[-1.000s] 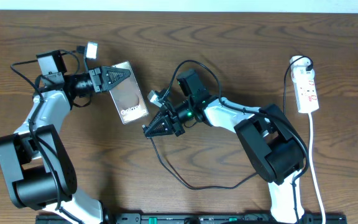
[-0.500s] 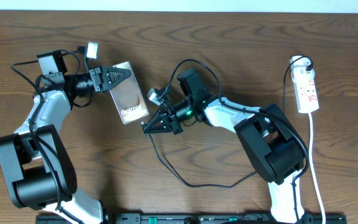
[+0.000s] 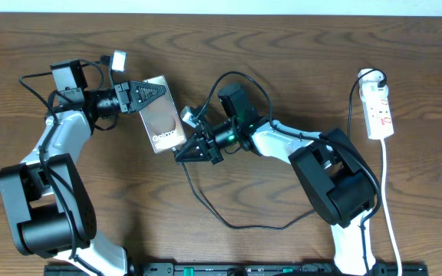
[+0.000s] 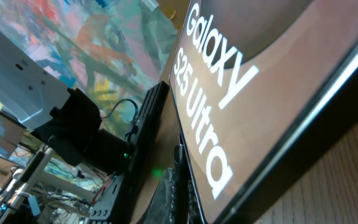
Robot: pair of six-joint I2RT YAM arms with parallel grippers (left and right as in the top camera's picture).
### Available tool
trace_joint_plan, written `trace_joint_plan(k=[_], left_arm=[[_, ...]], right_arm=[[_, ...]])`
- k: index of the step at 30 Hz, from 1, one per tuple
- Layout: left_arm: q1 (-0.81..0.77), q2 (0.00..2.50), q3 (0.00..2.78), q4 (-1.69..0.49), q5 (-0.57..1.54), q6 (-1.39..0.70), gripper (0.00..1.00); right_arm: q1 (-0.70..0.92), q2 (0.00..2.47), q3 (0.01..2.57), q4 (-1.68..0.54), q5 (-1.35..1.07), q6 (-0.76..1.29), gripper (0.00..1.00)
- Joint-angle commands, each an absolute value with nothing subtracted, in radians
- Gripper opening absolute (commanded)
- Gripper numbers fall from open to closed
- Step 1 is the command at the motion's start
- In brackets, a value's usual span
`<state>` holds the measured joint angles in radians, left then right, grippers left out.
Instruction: Plug charger to phone and switch on socket
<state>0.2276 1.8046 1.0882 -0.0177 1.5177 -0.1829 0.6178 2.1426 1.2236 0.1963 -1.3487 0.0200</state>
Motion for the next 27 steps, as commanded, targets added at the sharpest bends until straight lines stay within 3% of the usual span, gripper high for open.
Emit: trace_joint_plan(k=[1,27], left_arm=[[0.216,1.798,1.100,-0.016,1.571,-0.190,0.08],[0.216,1.798,1.100,0.025,1.570,-0.193,0.07]], right_arm=[[0.637,2.146,1.231,0.206,-1.353,0.029,0.01],[0.653,2.146,1.231,0.266,-1.364,0.054,0.01]])
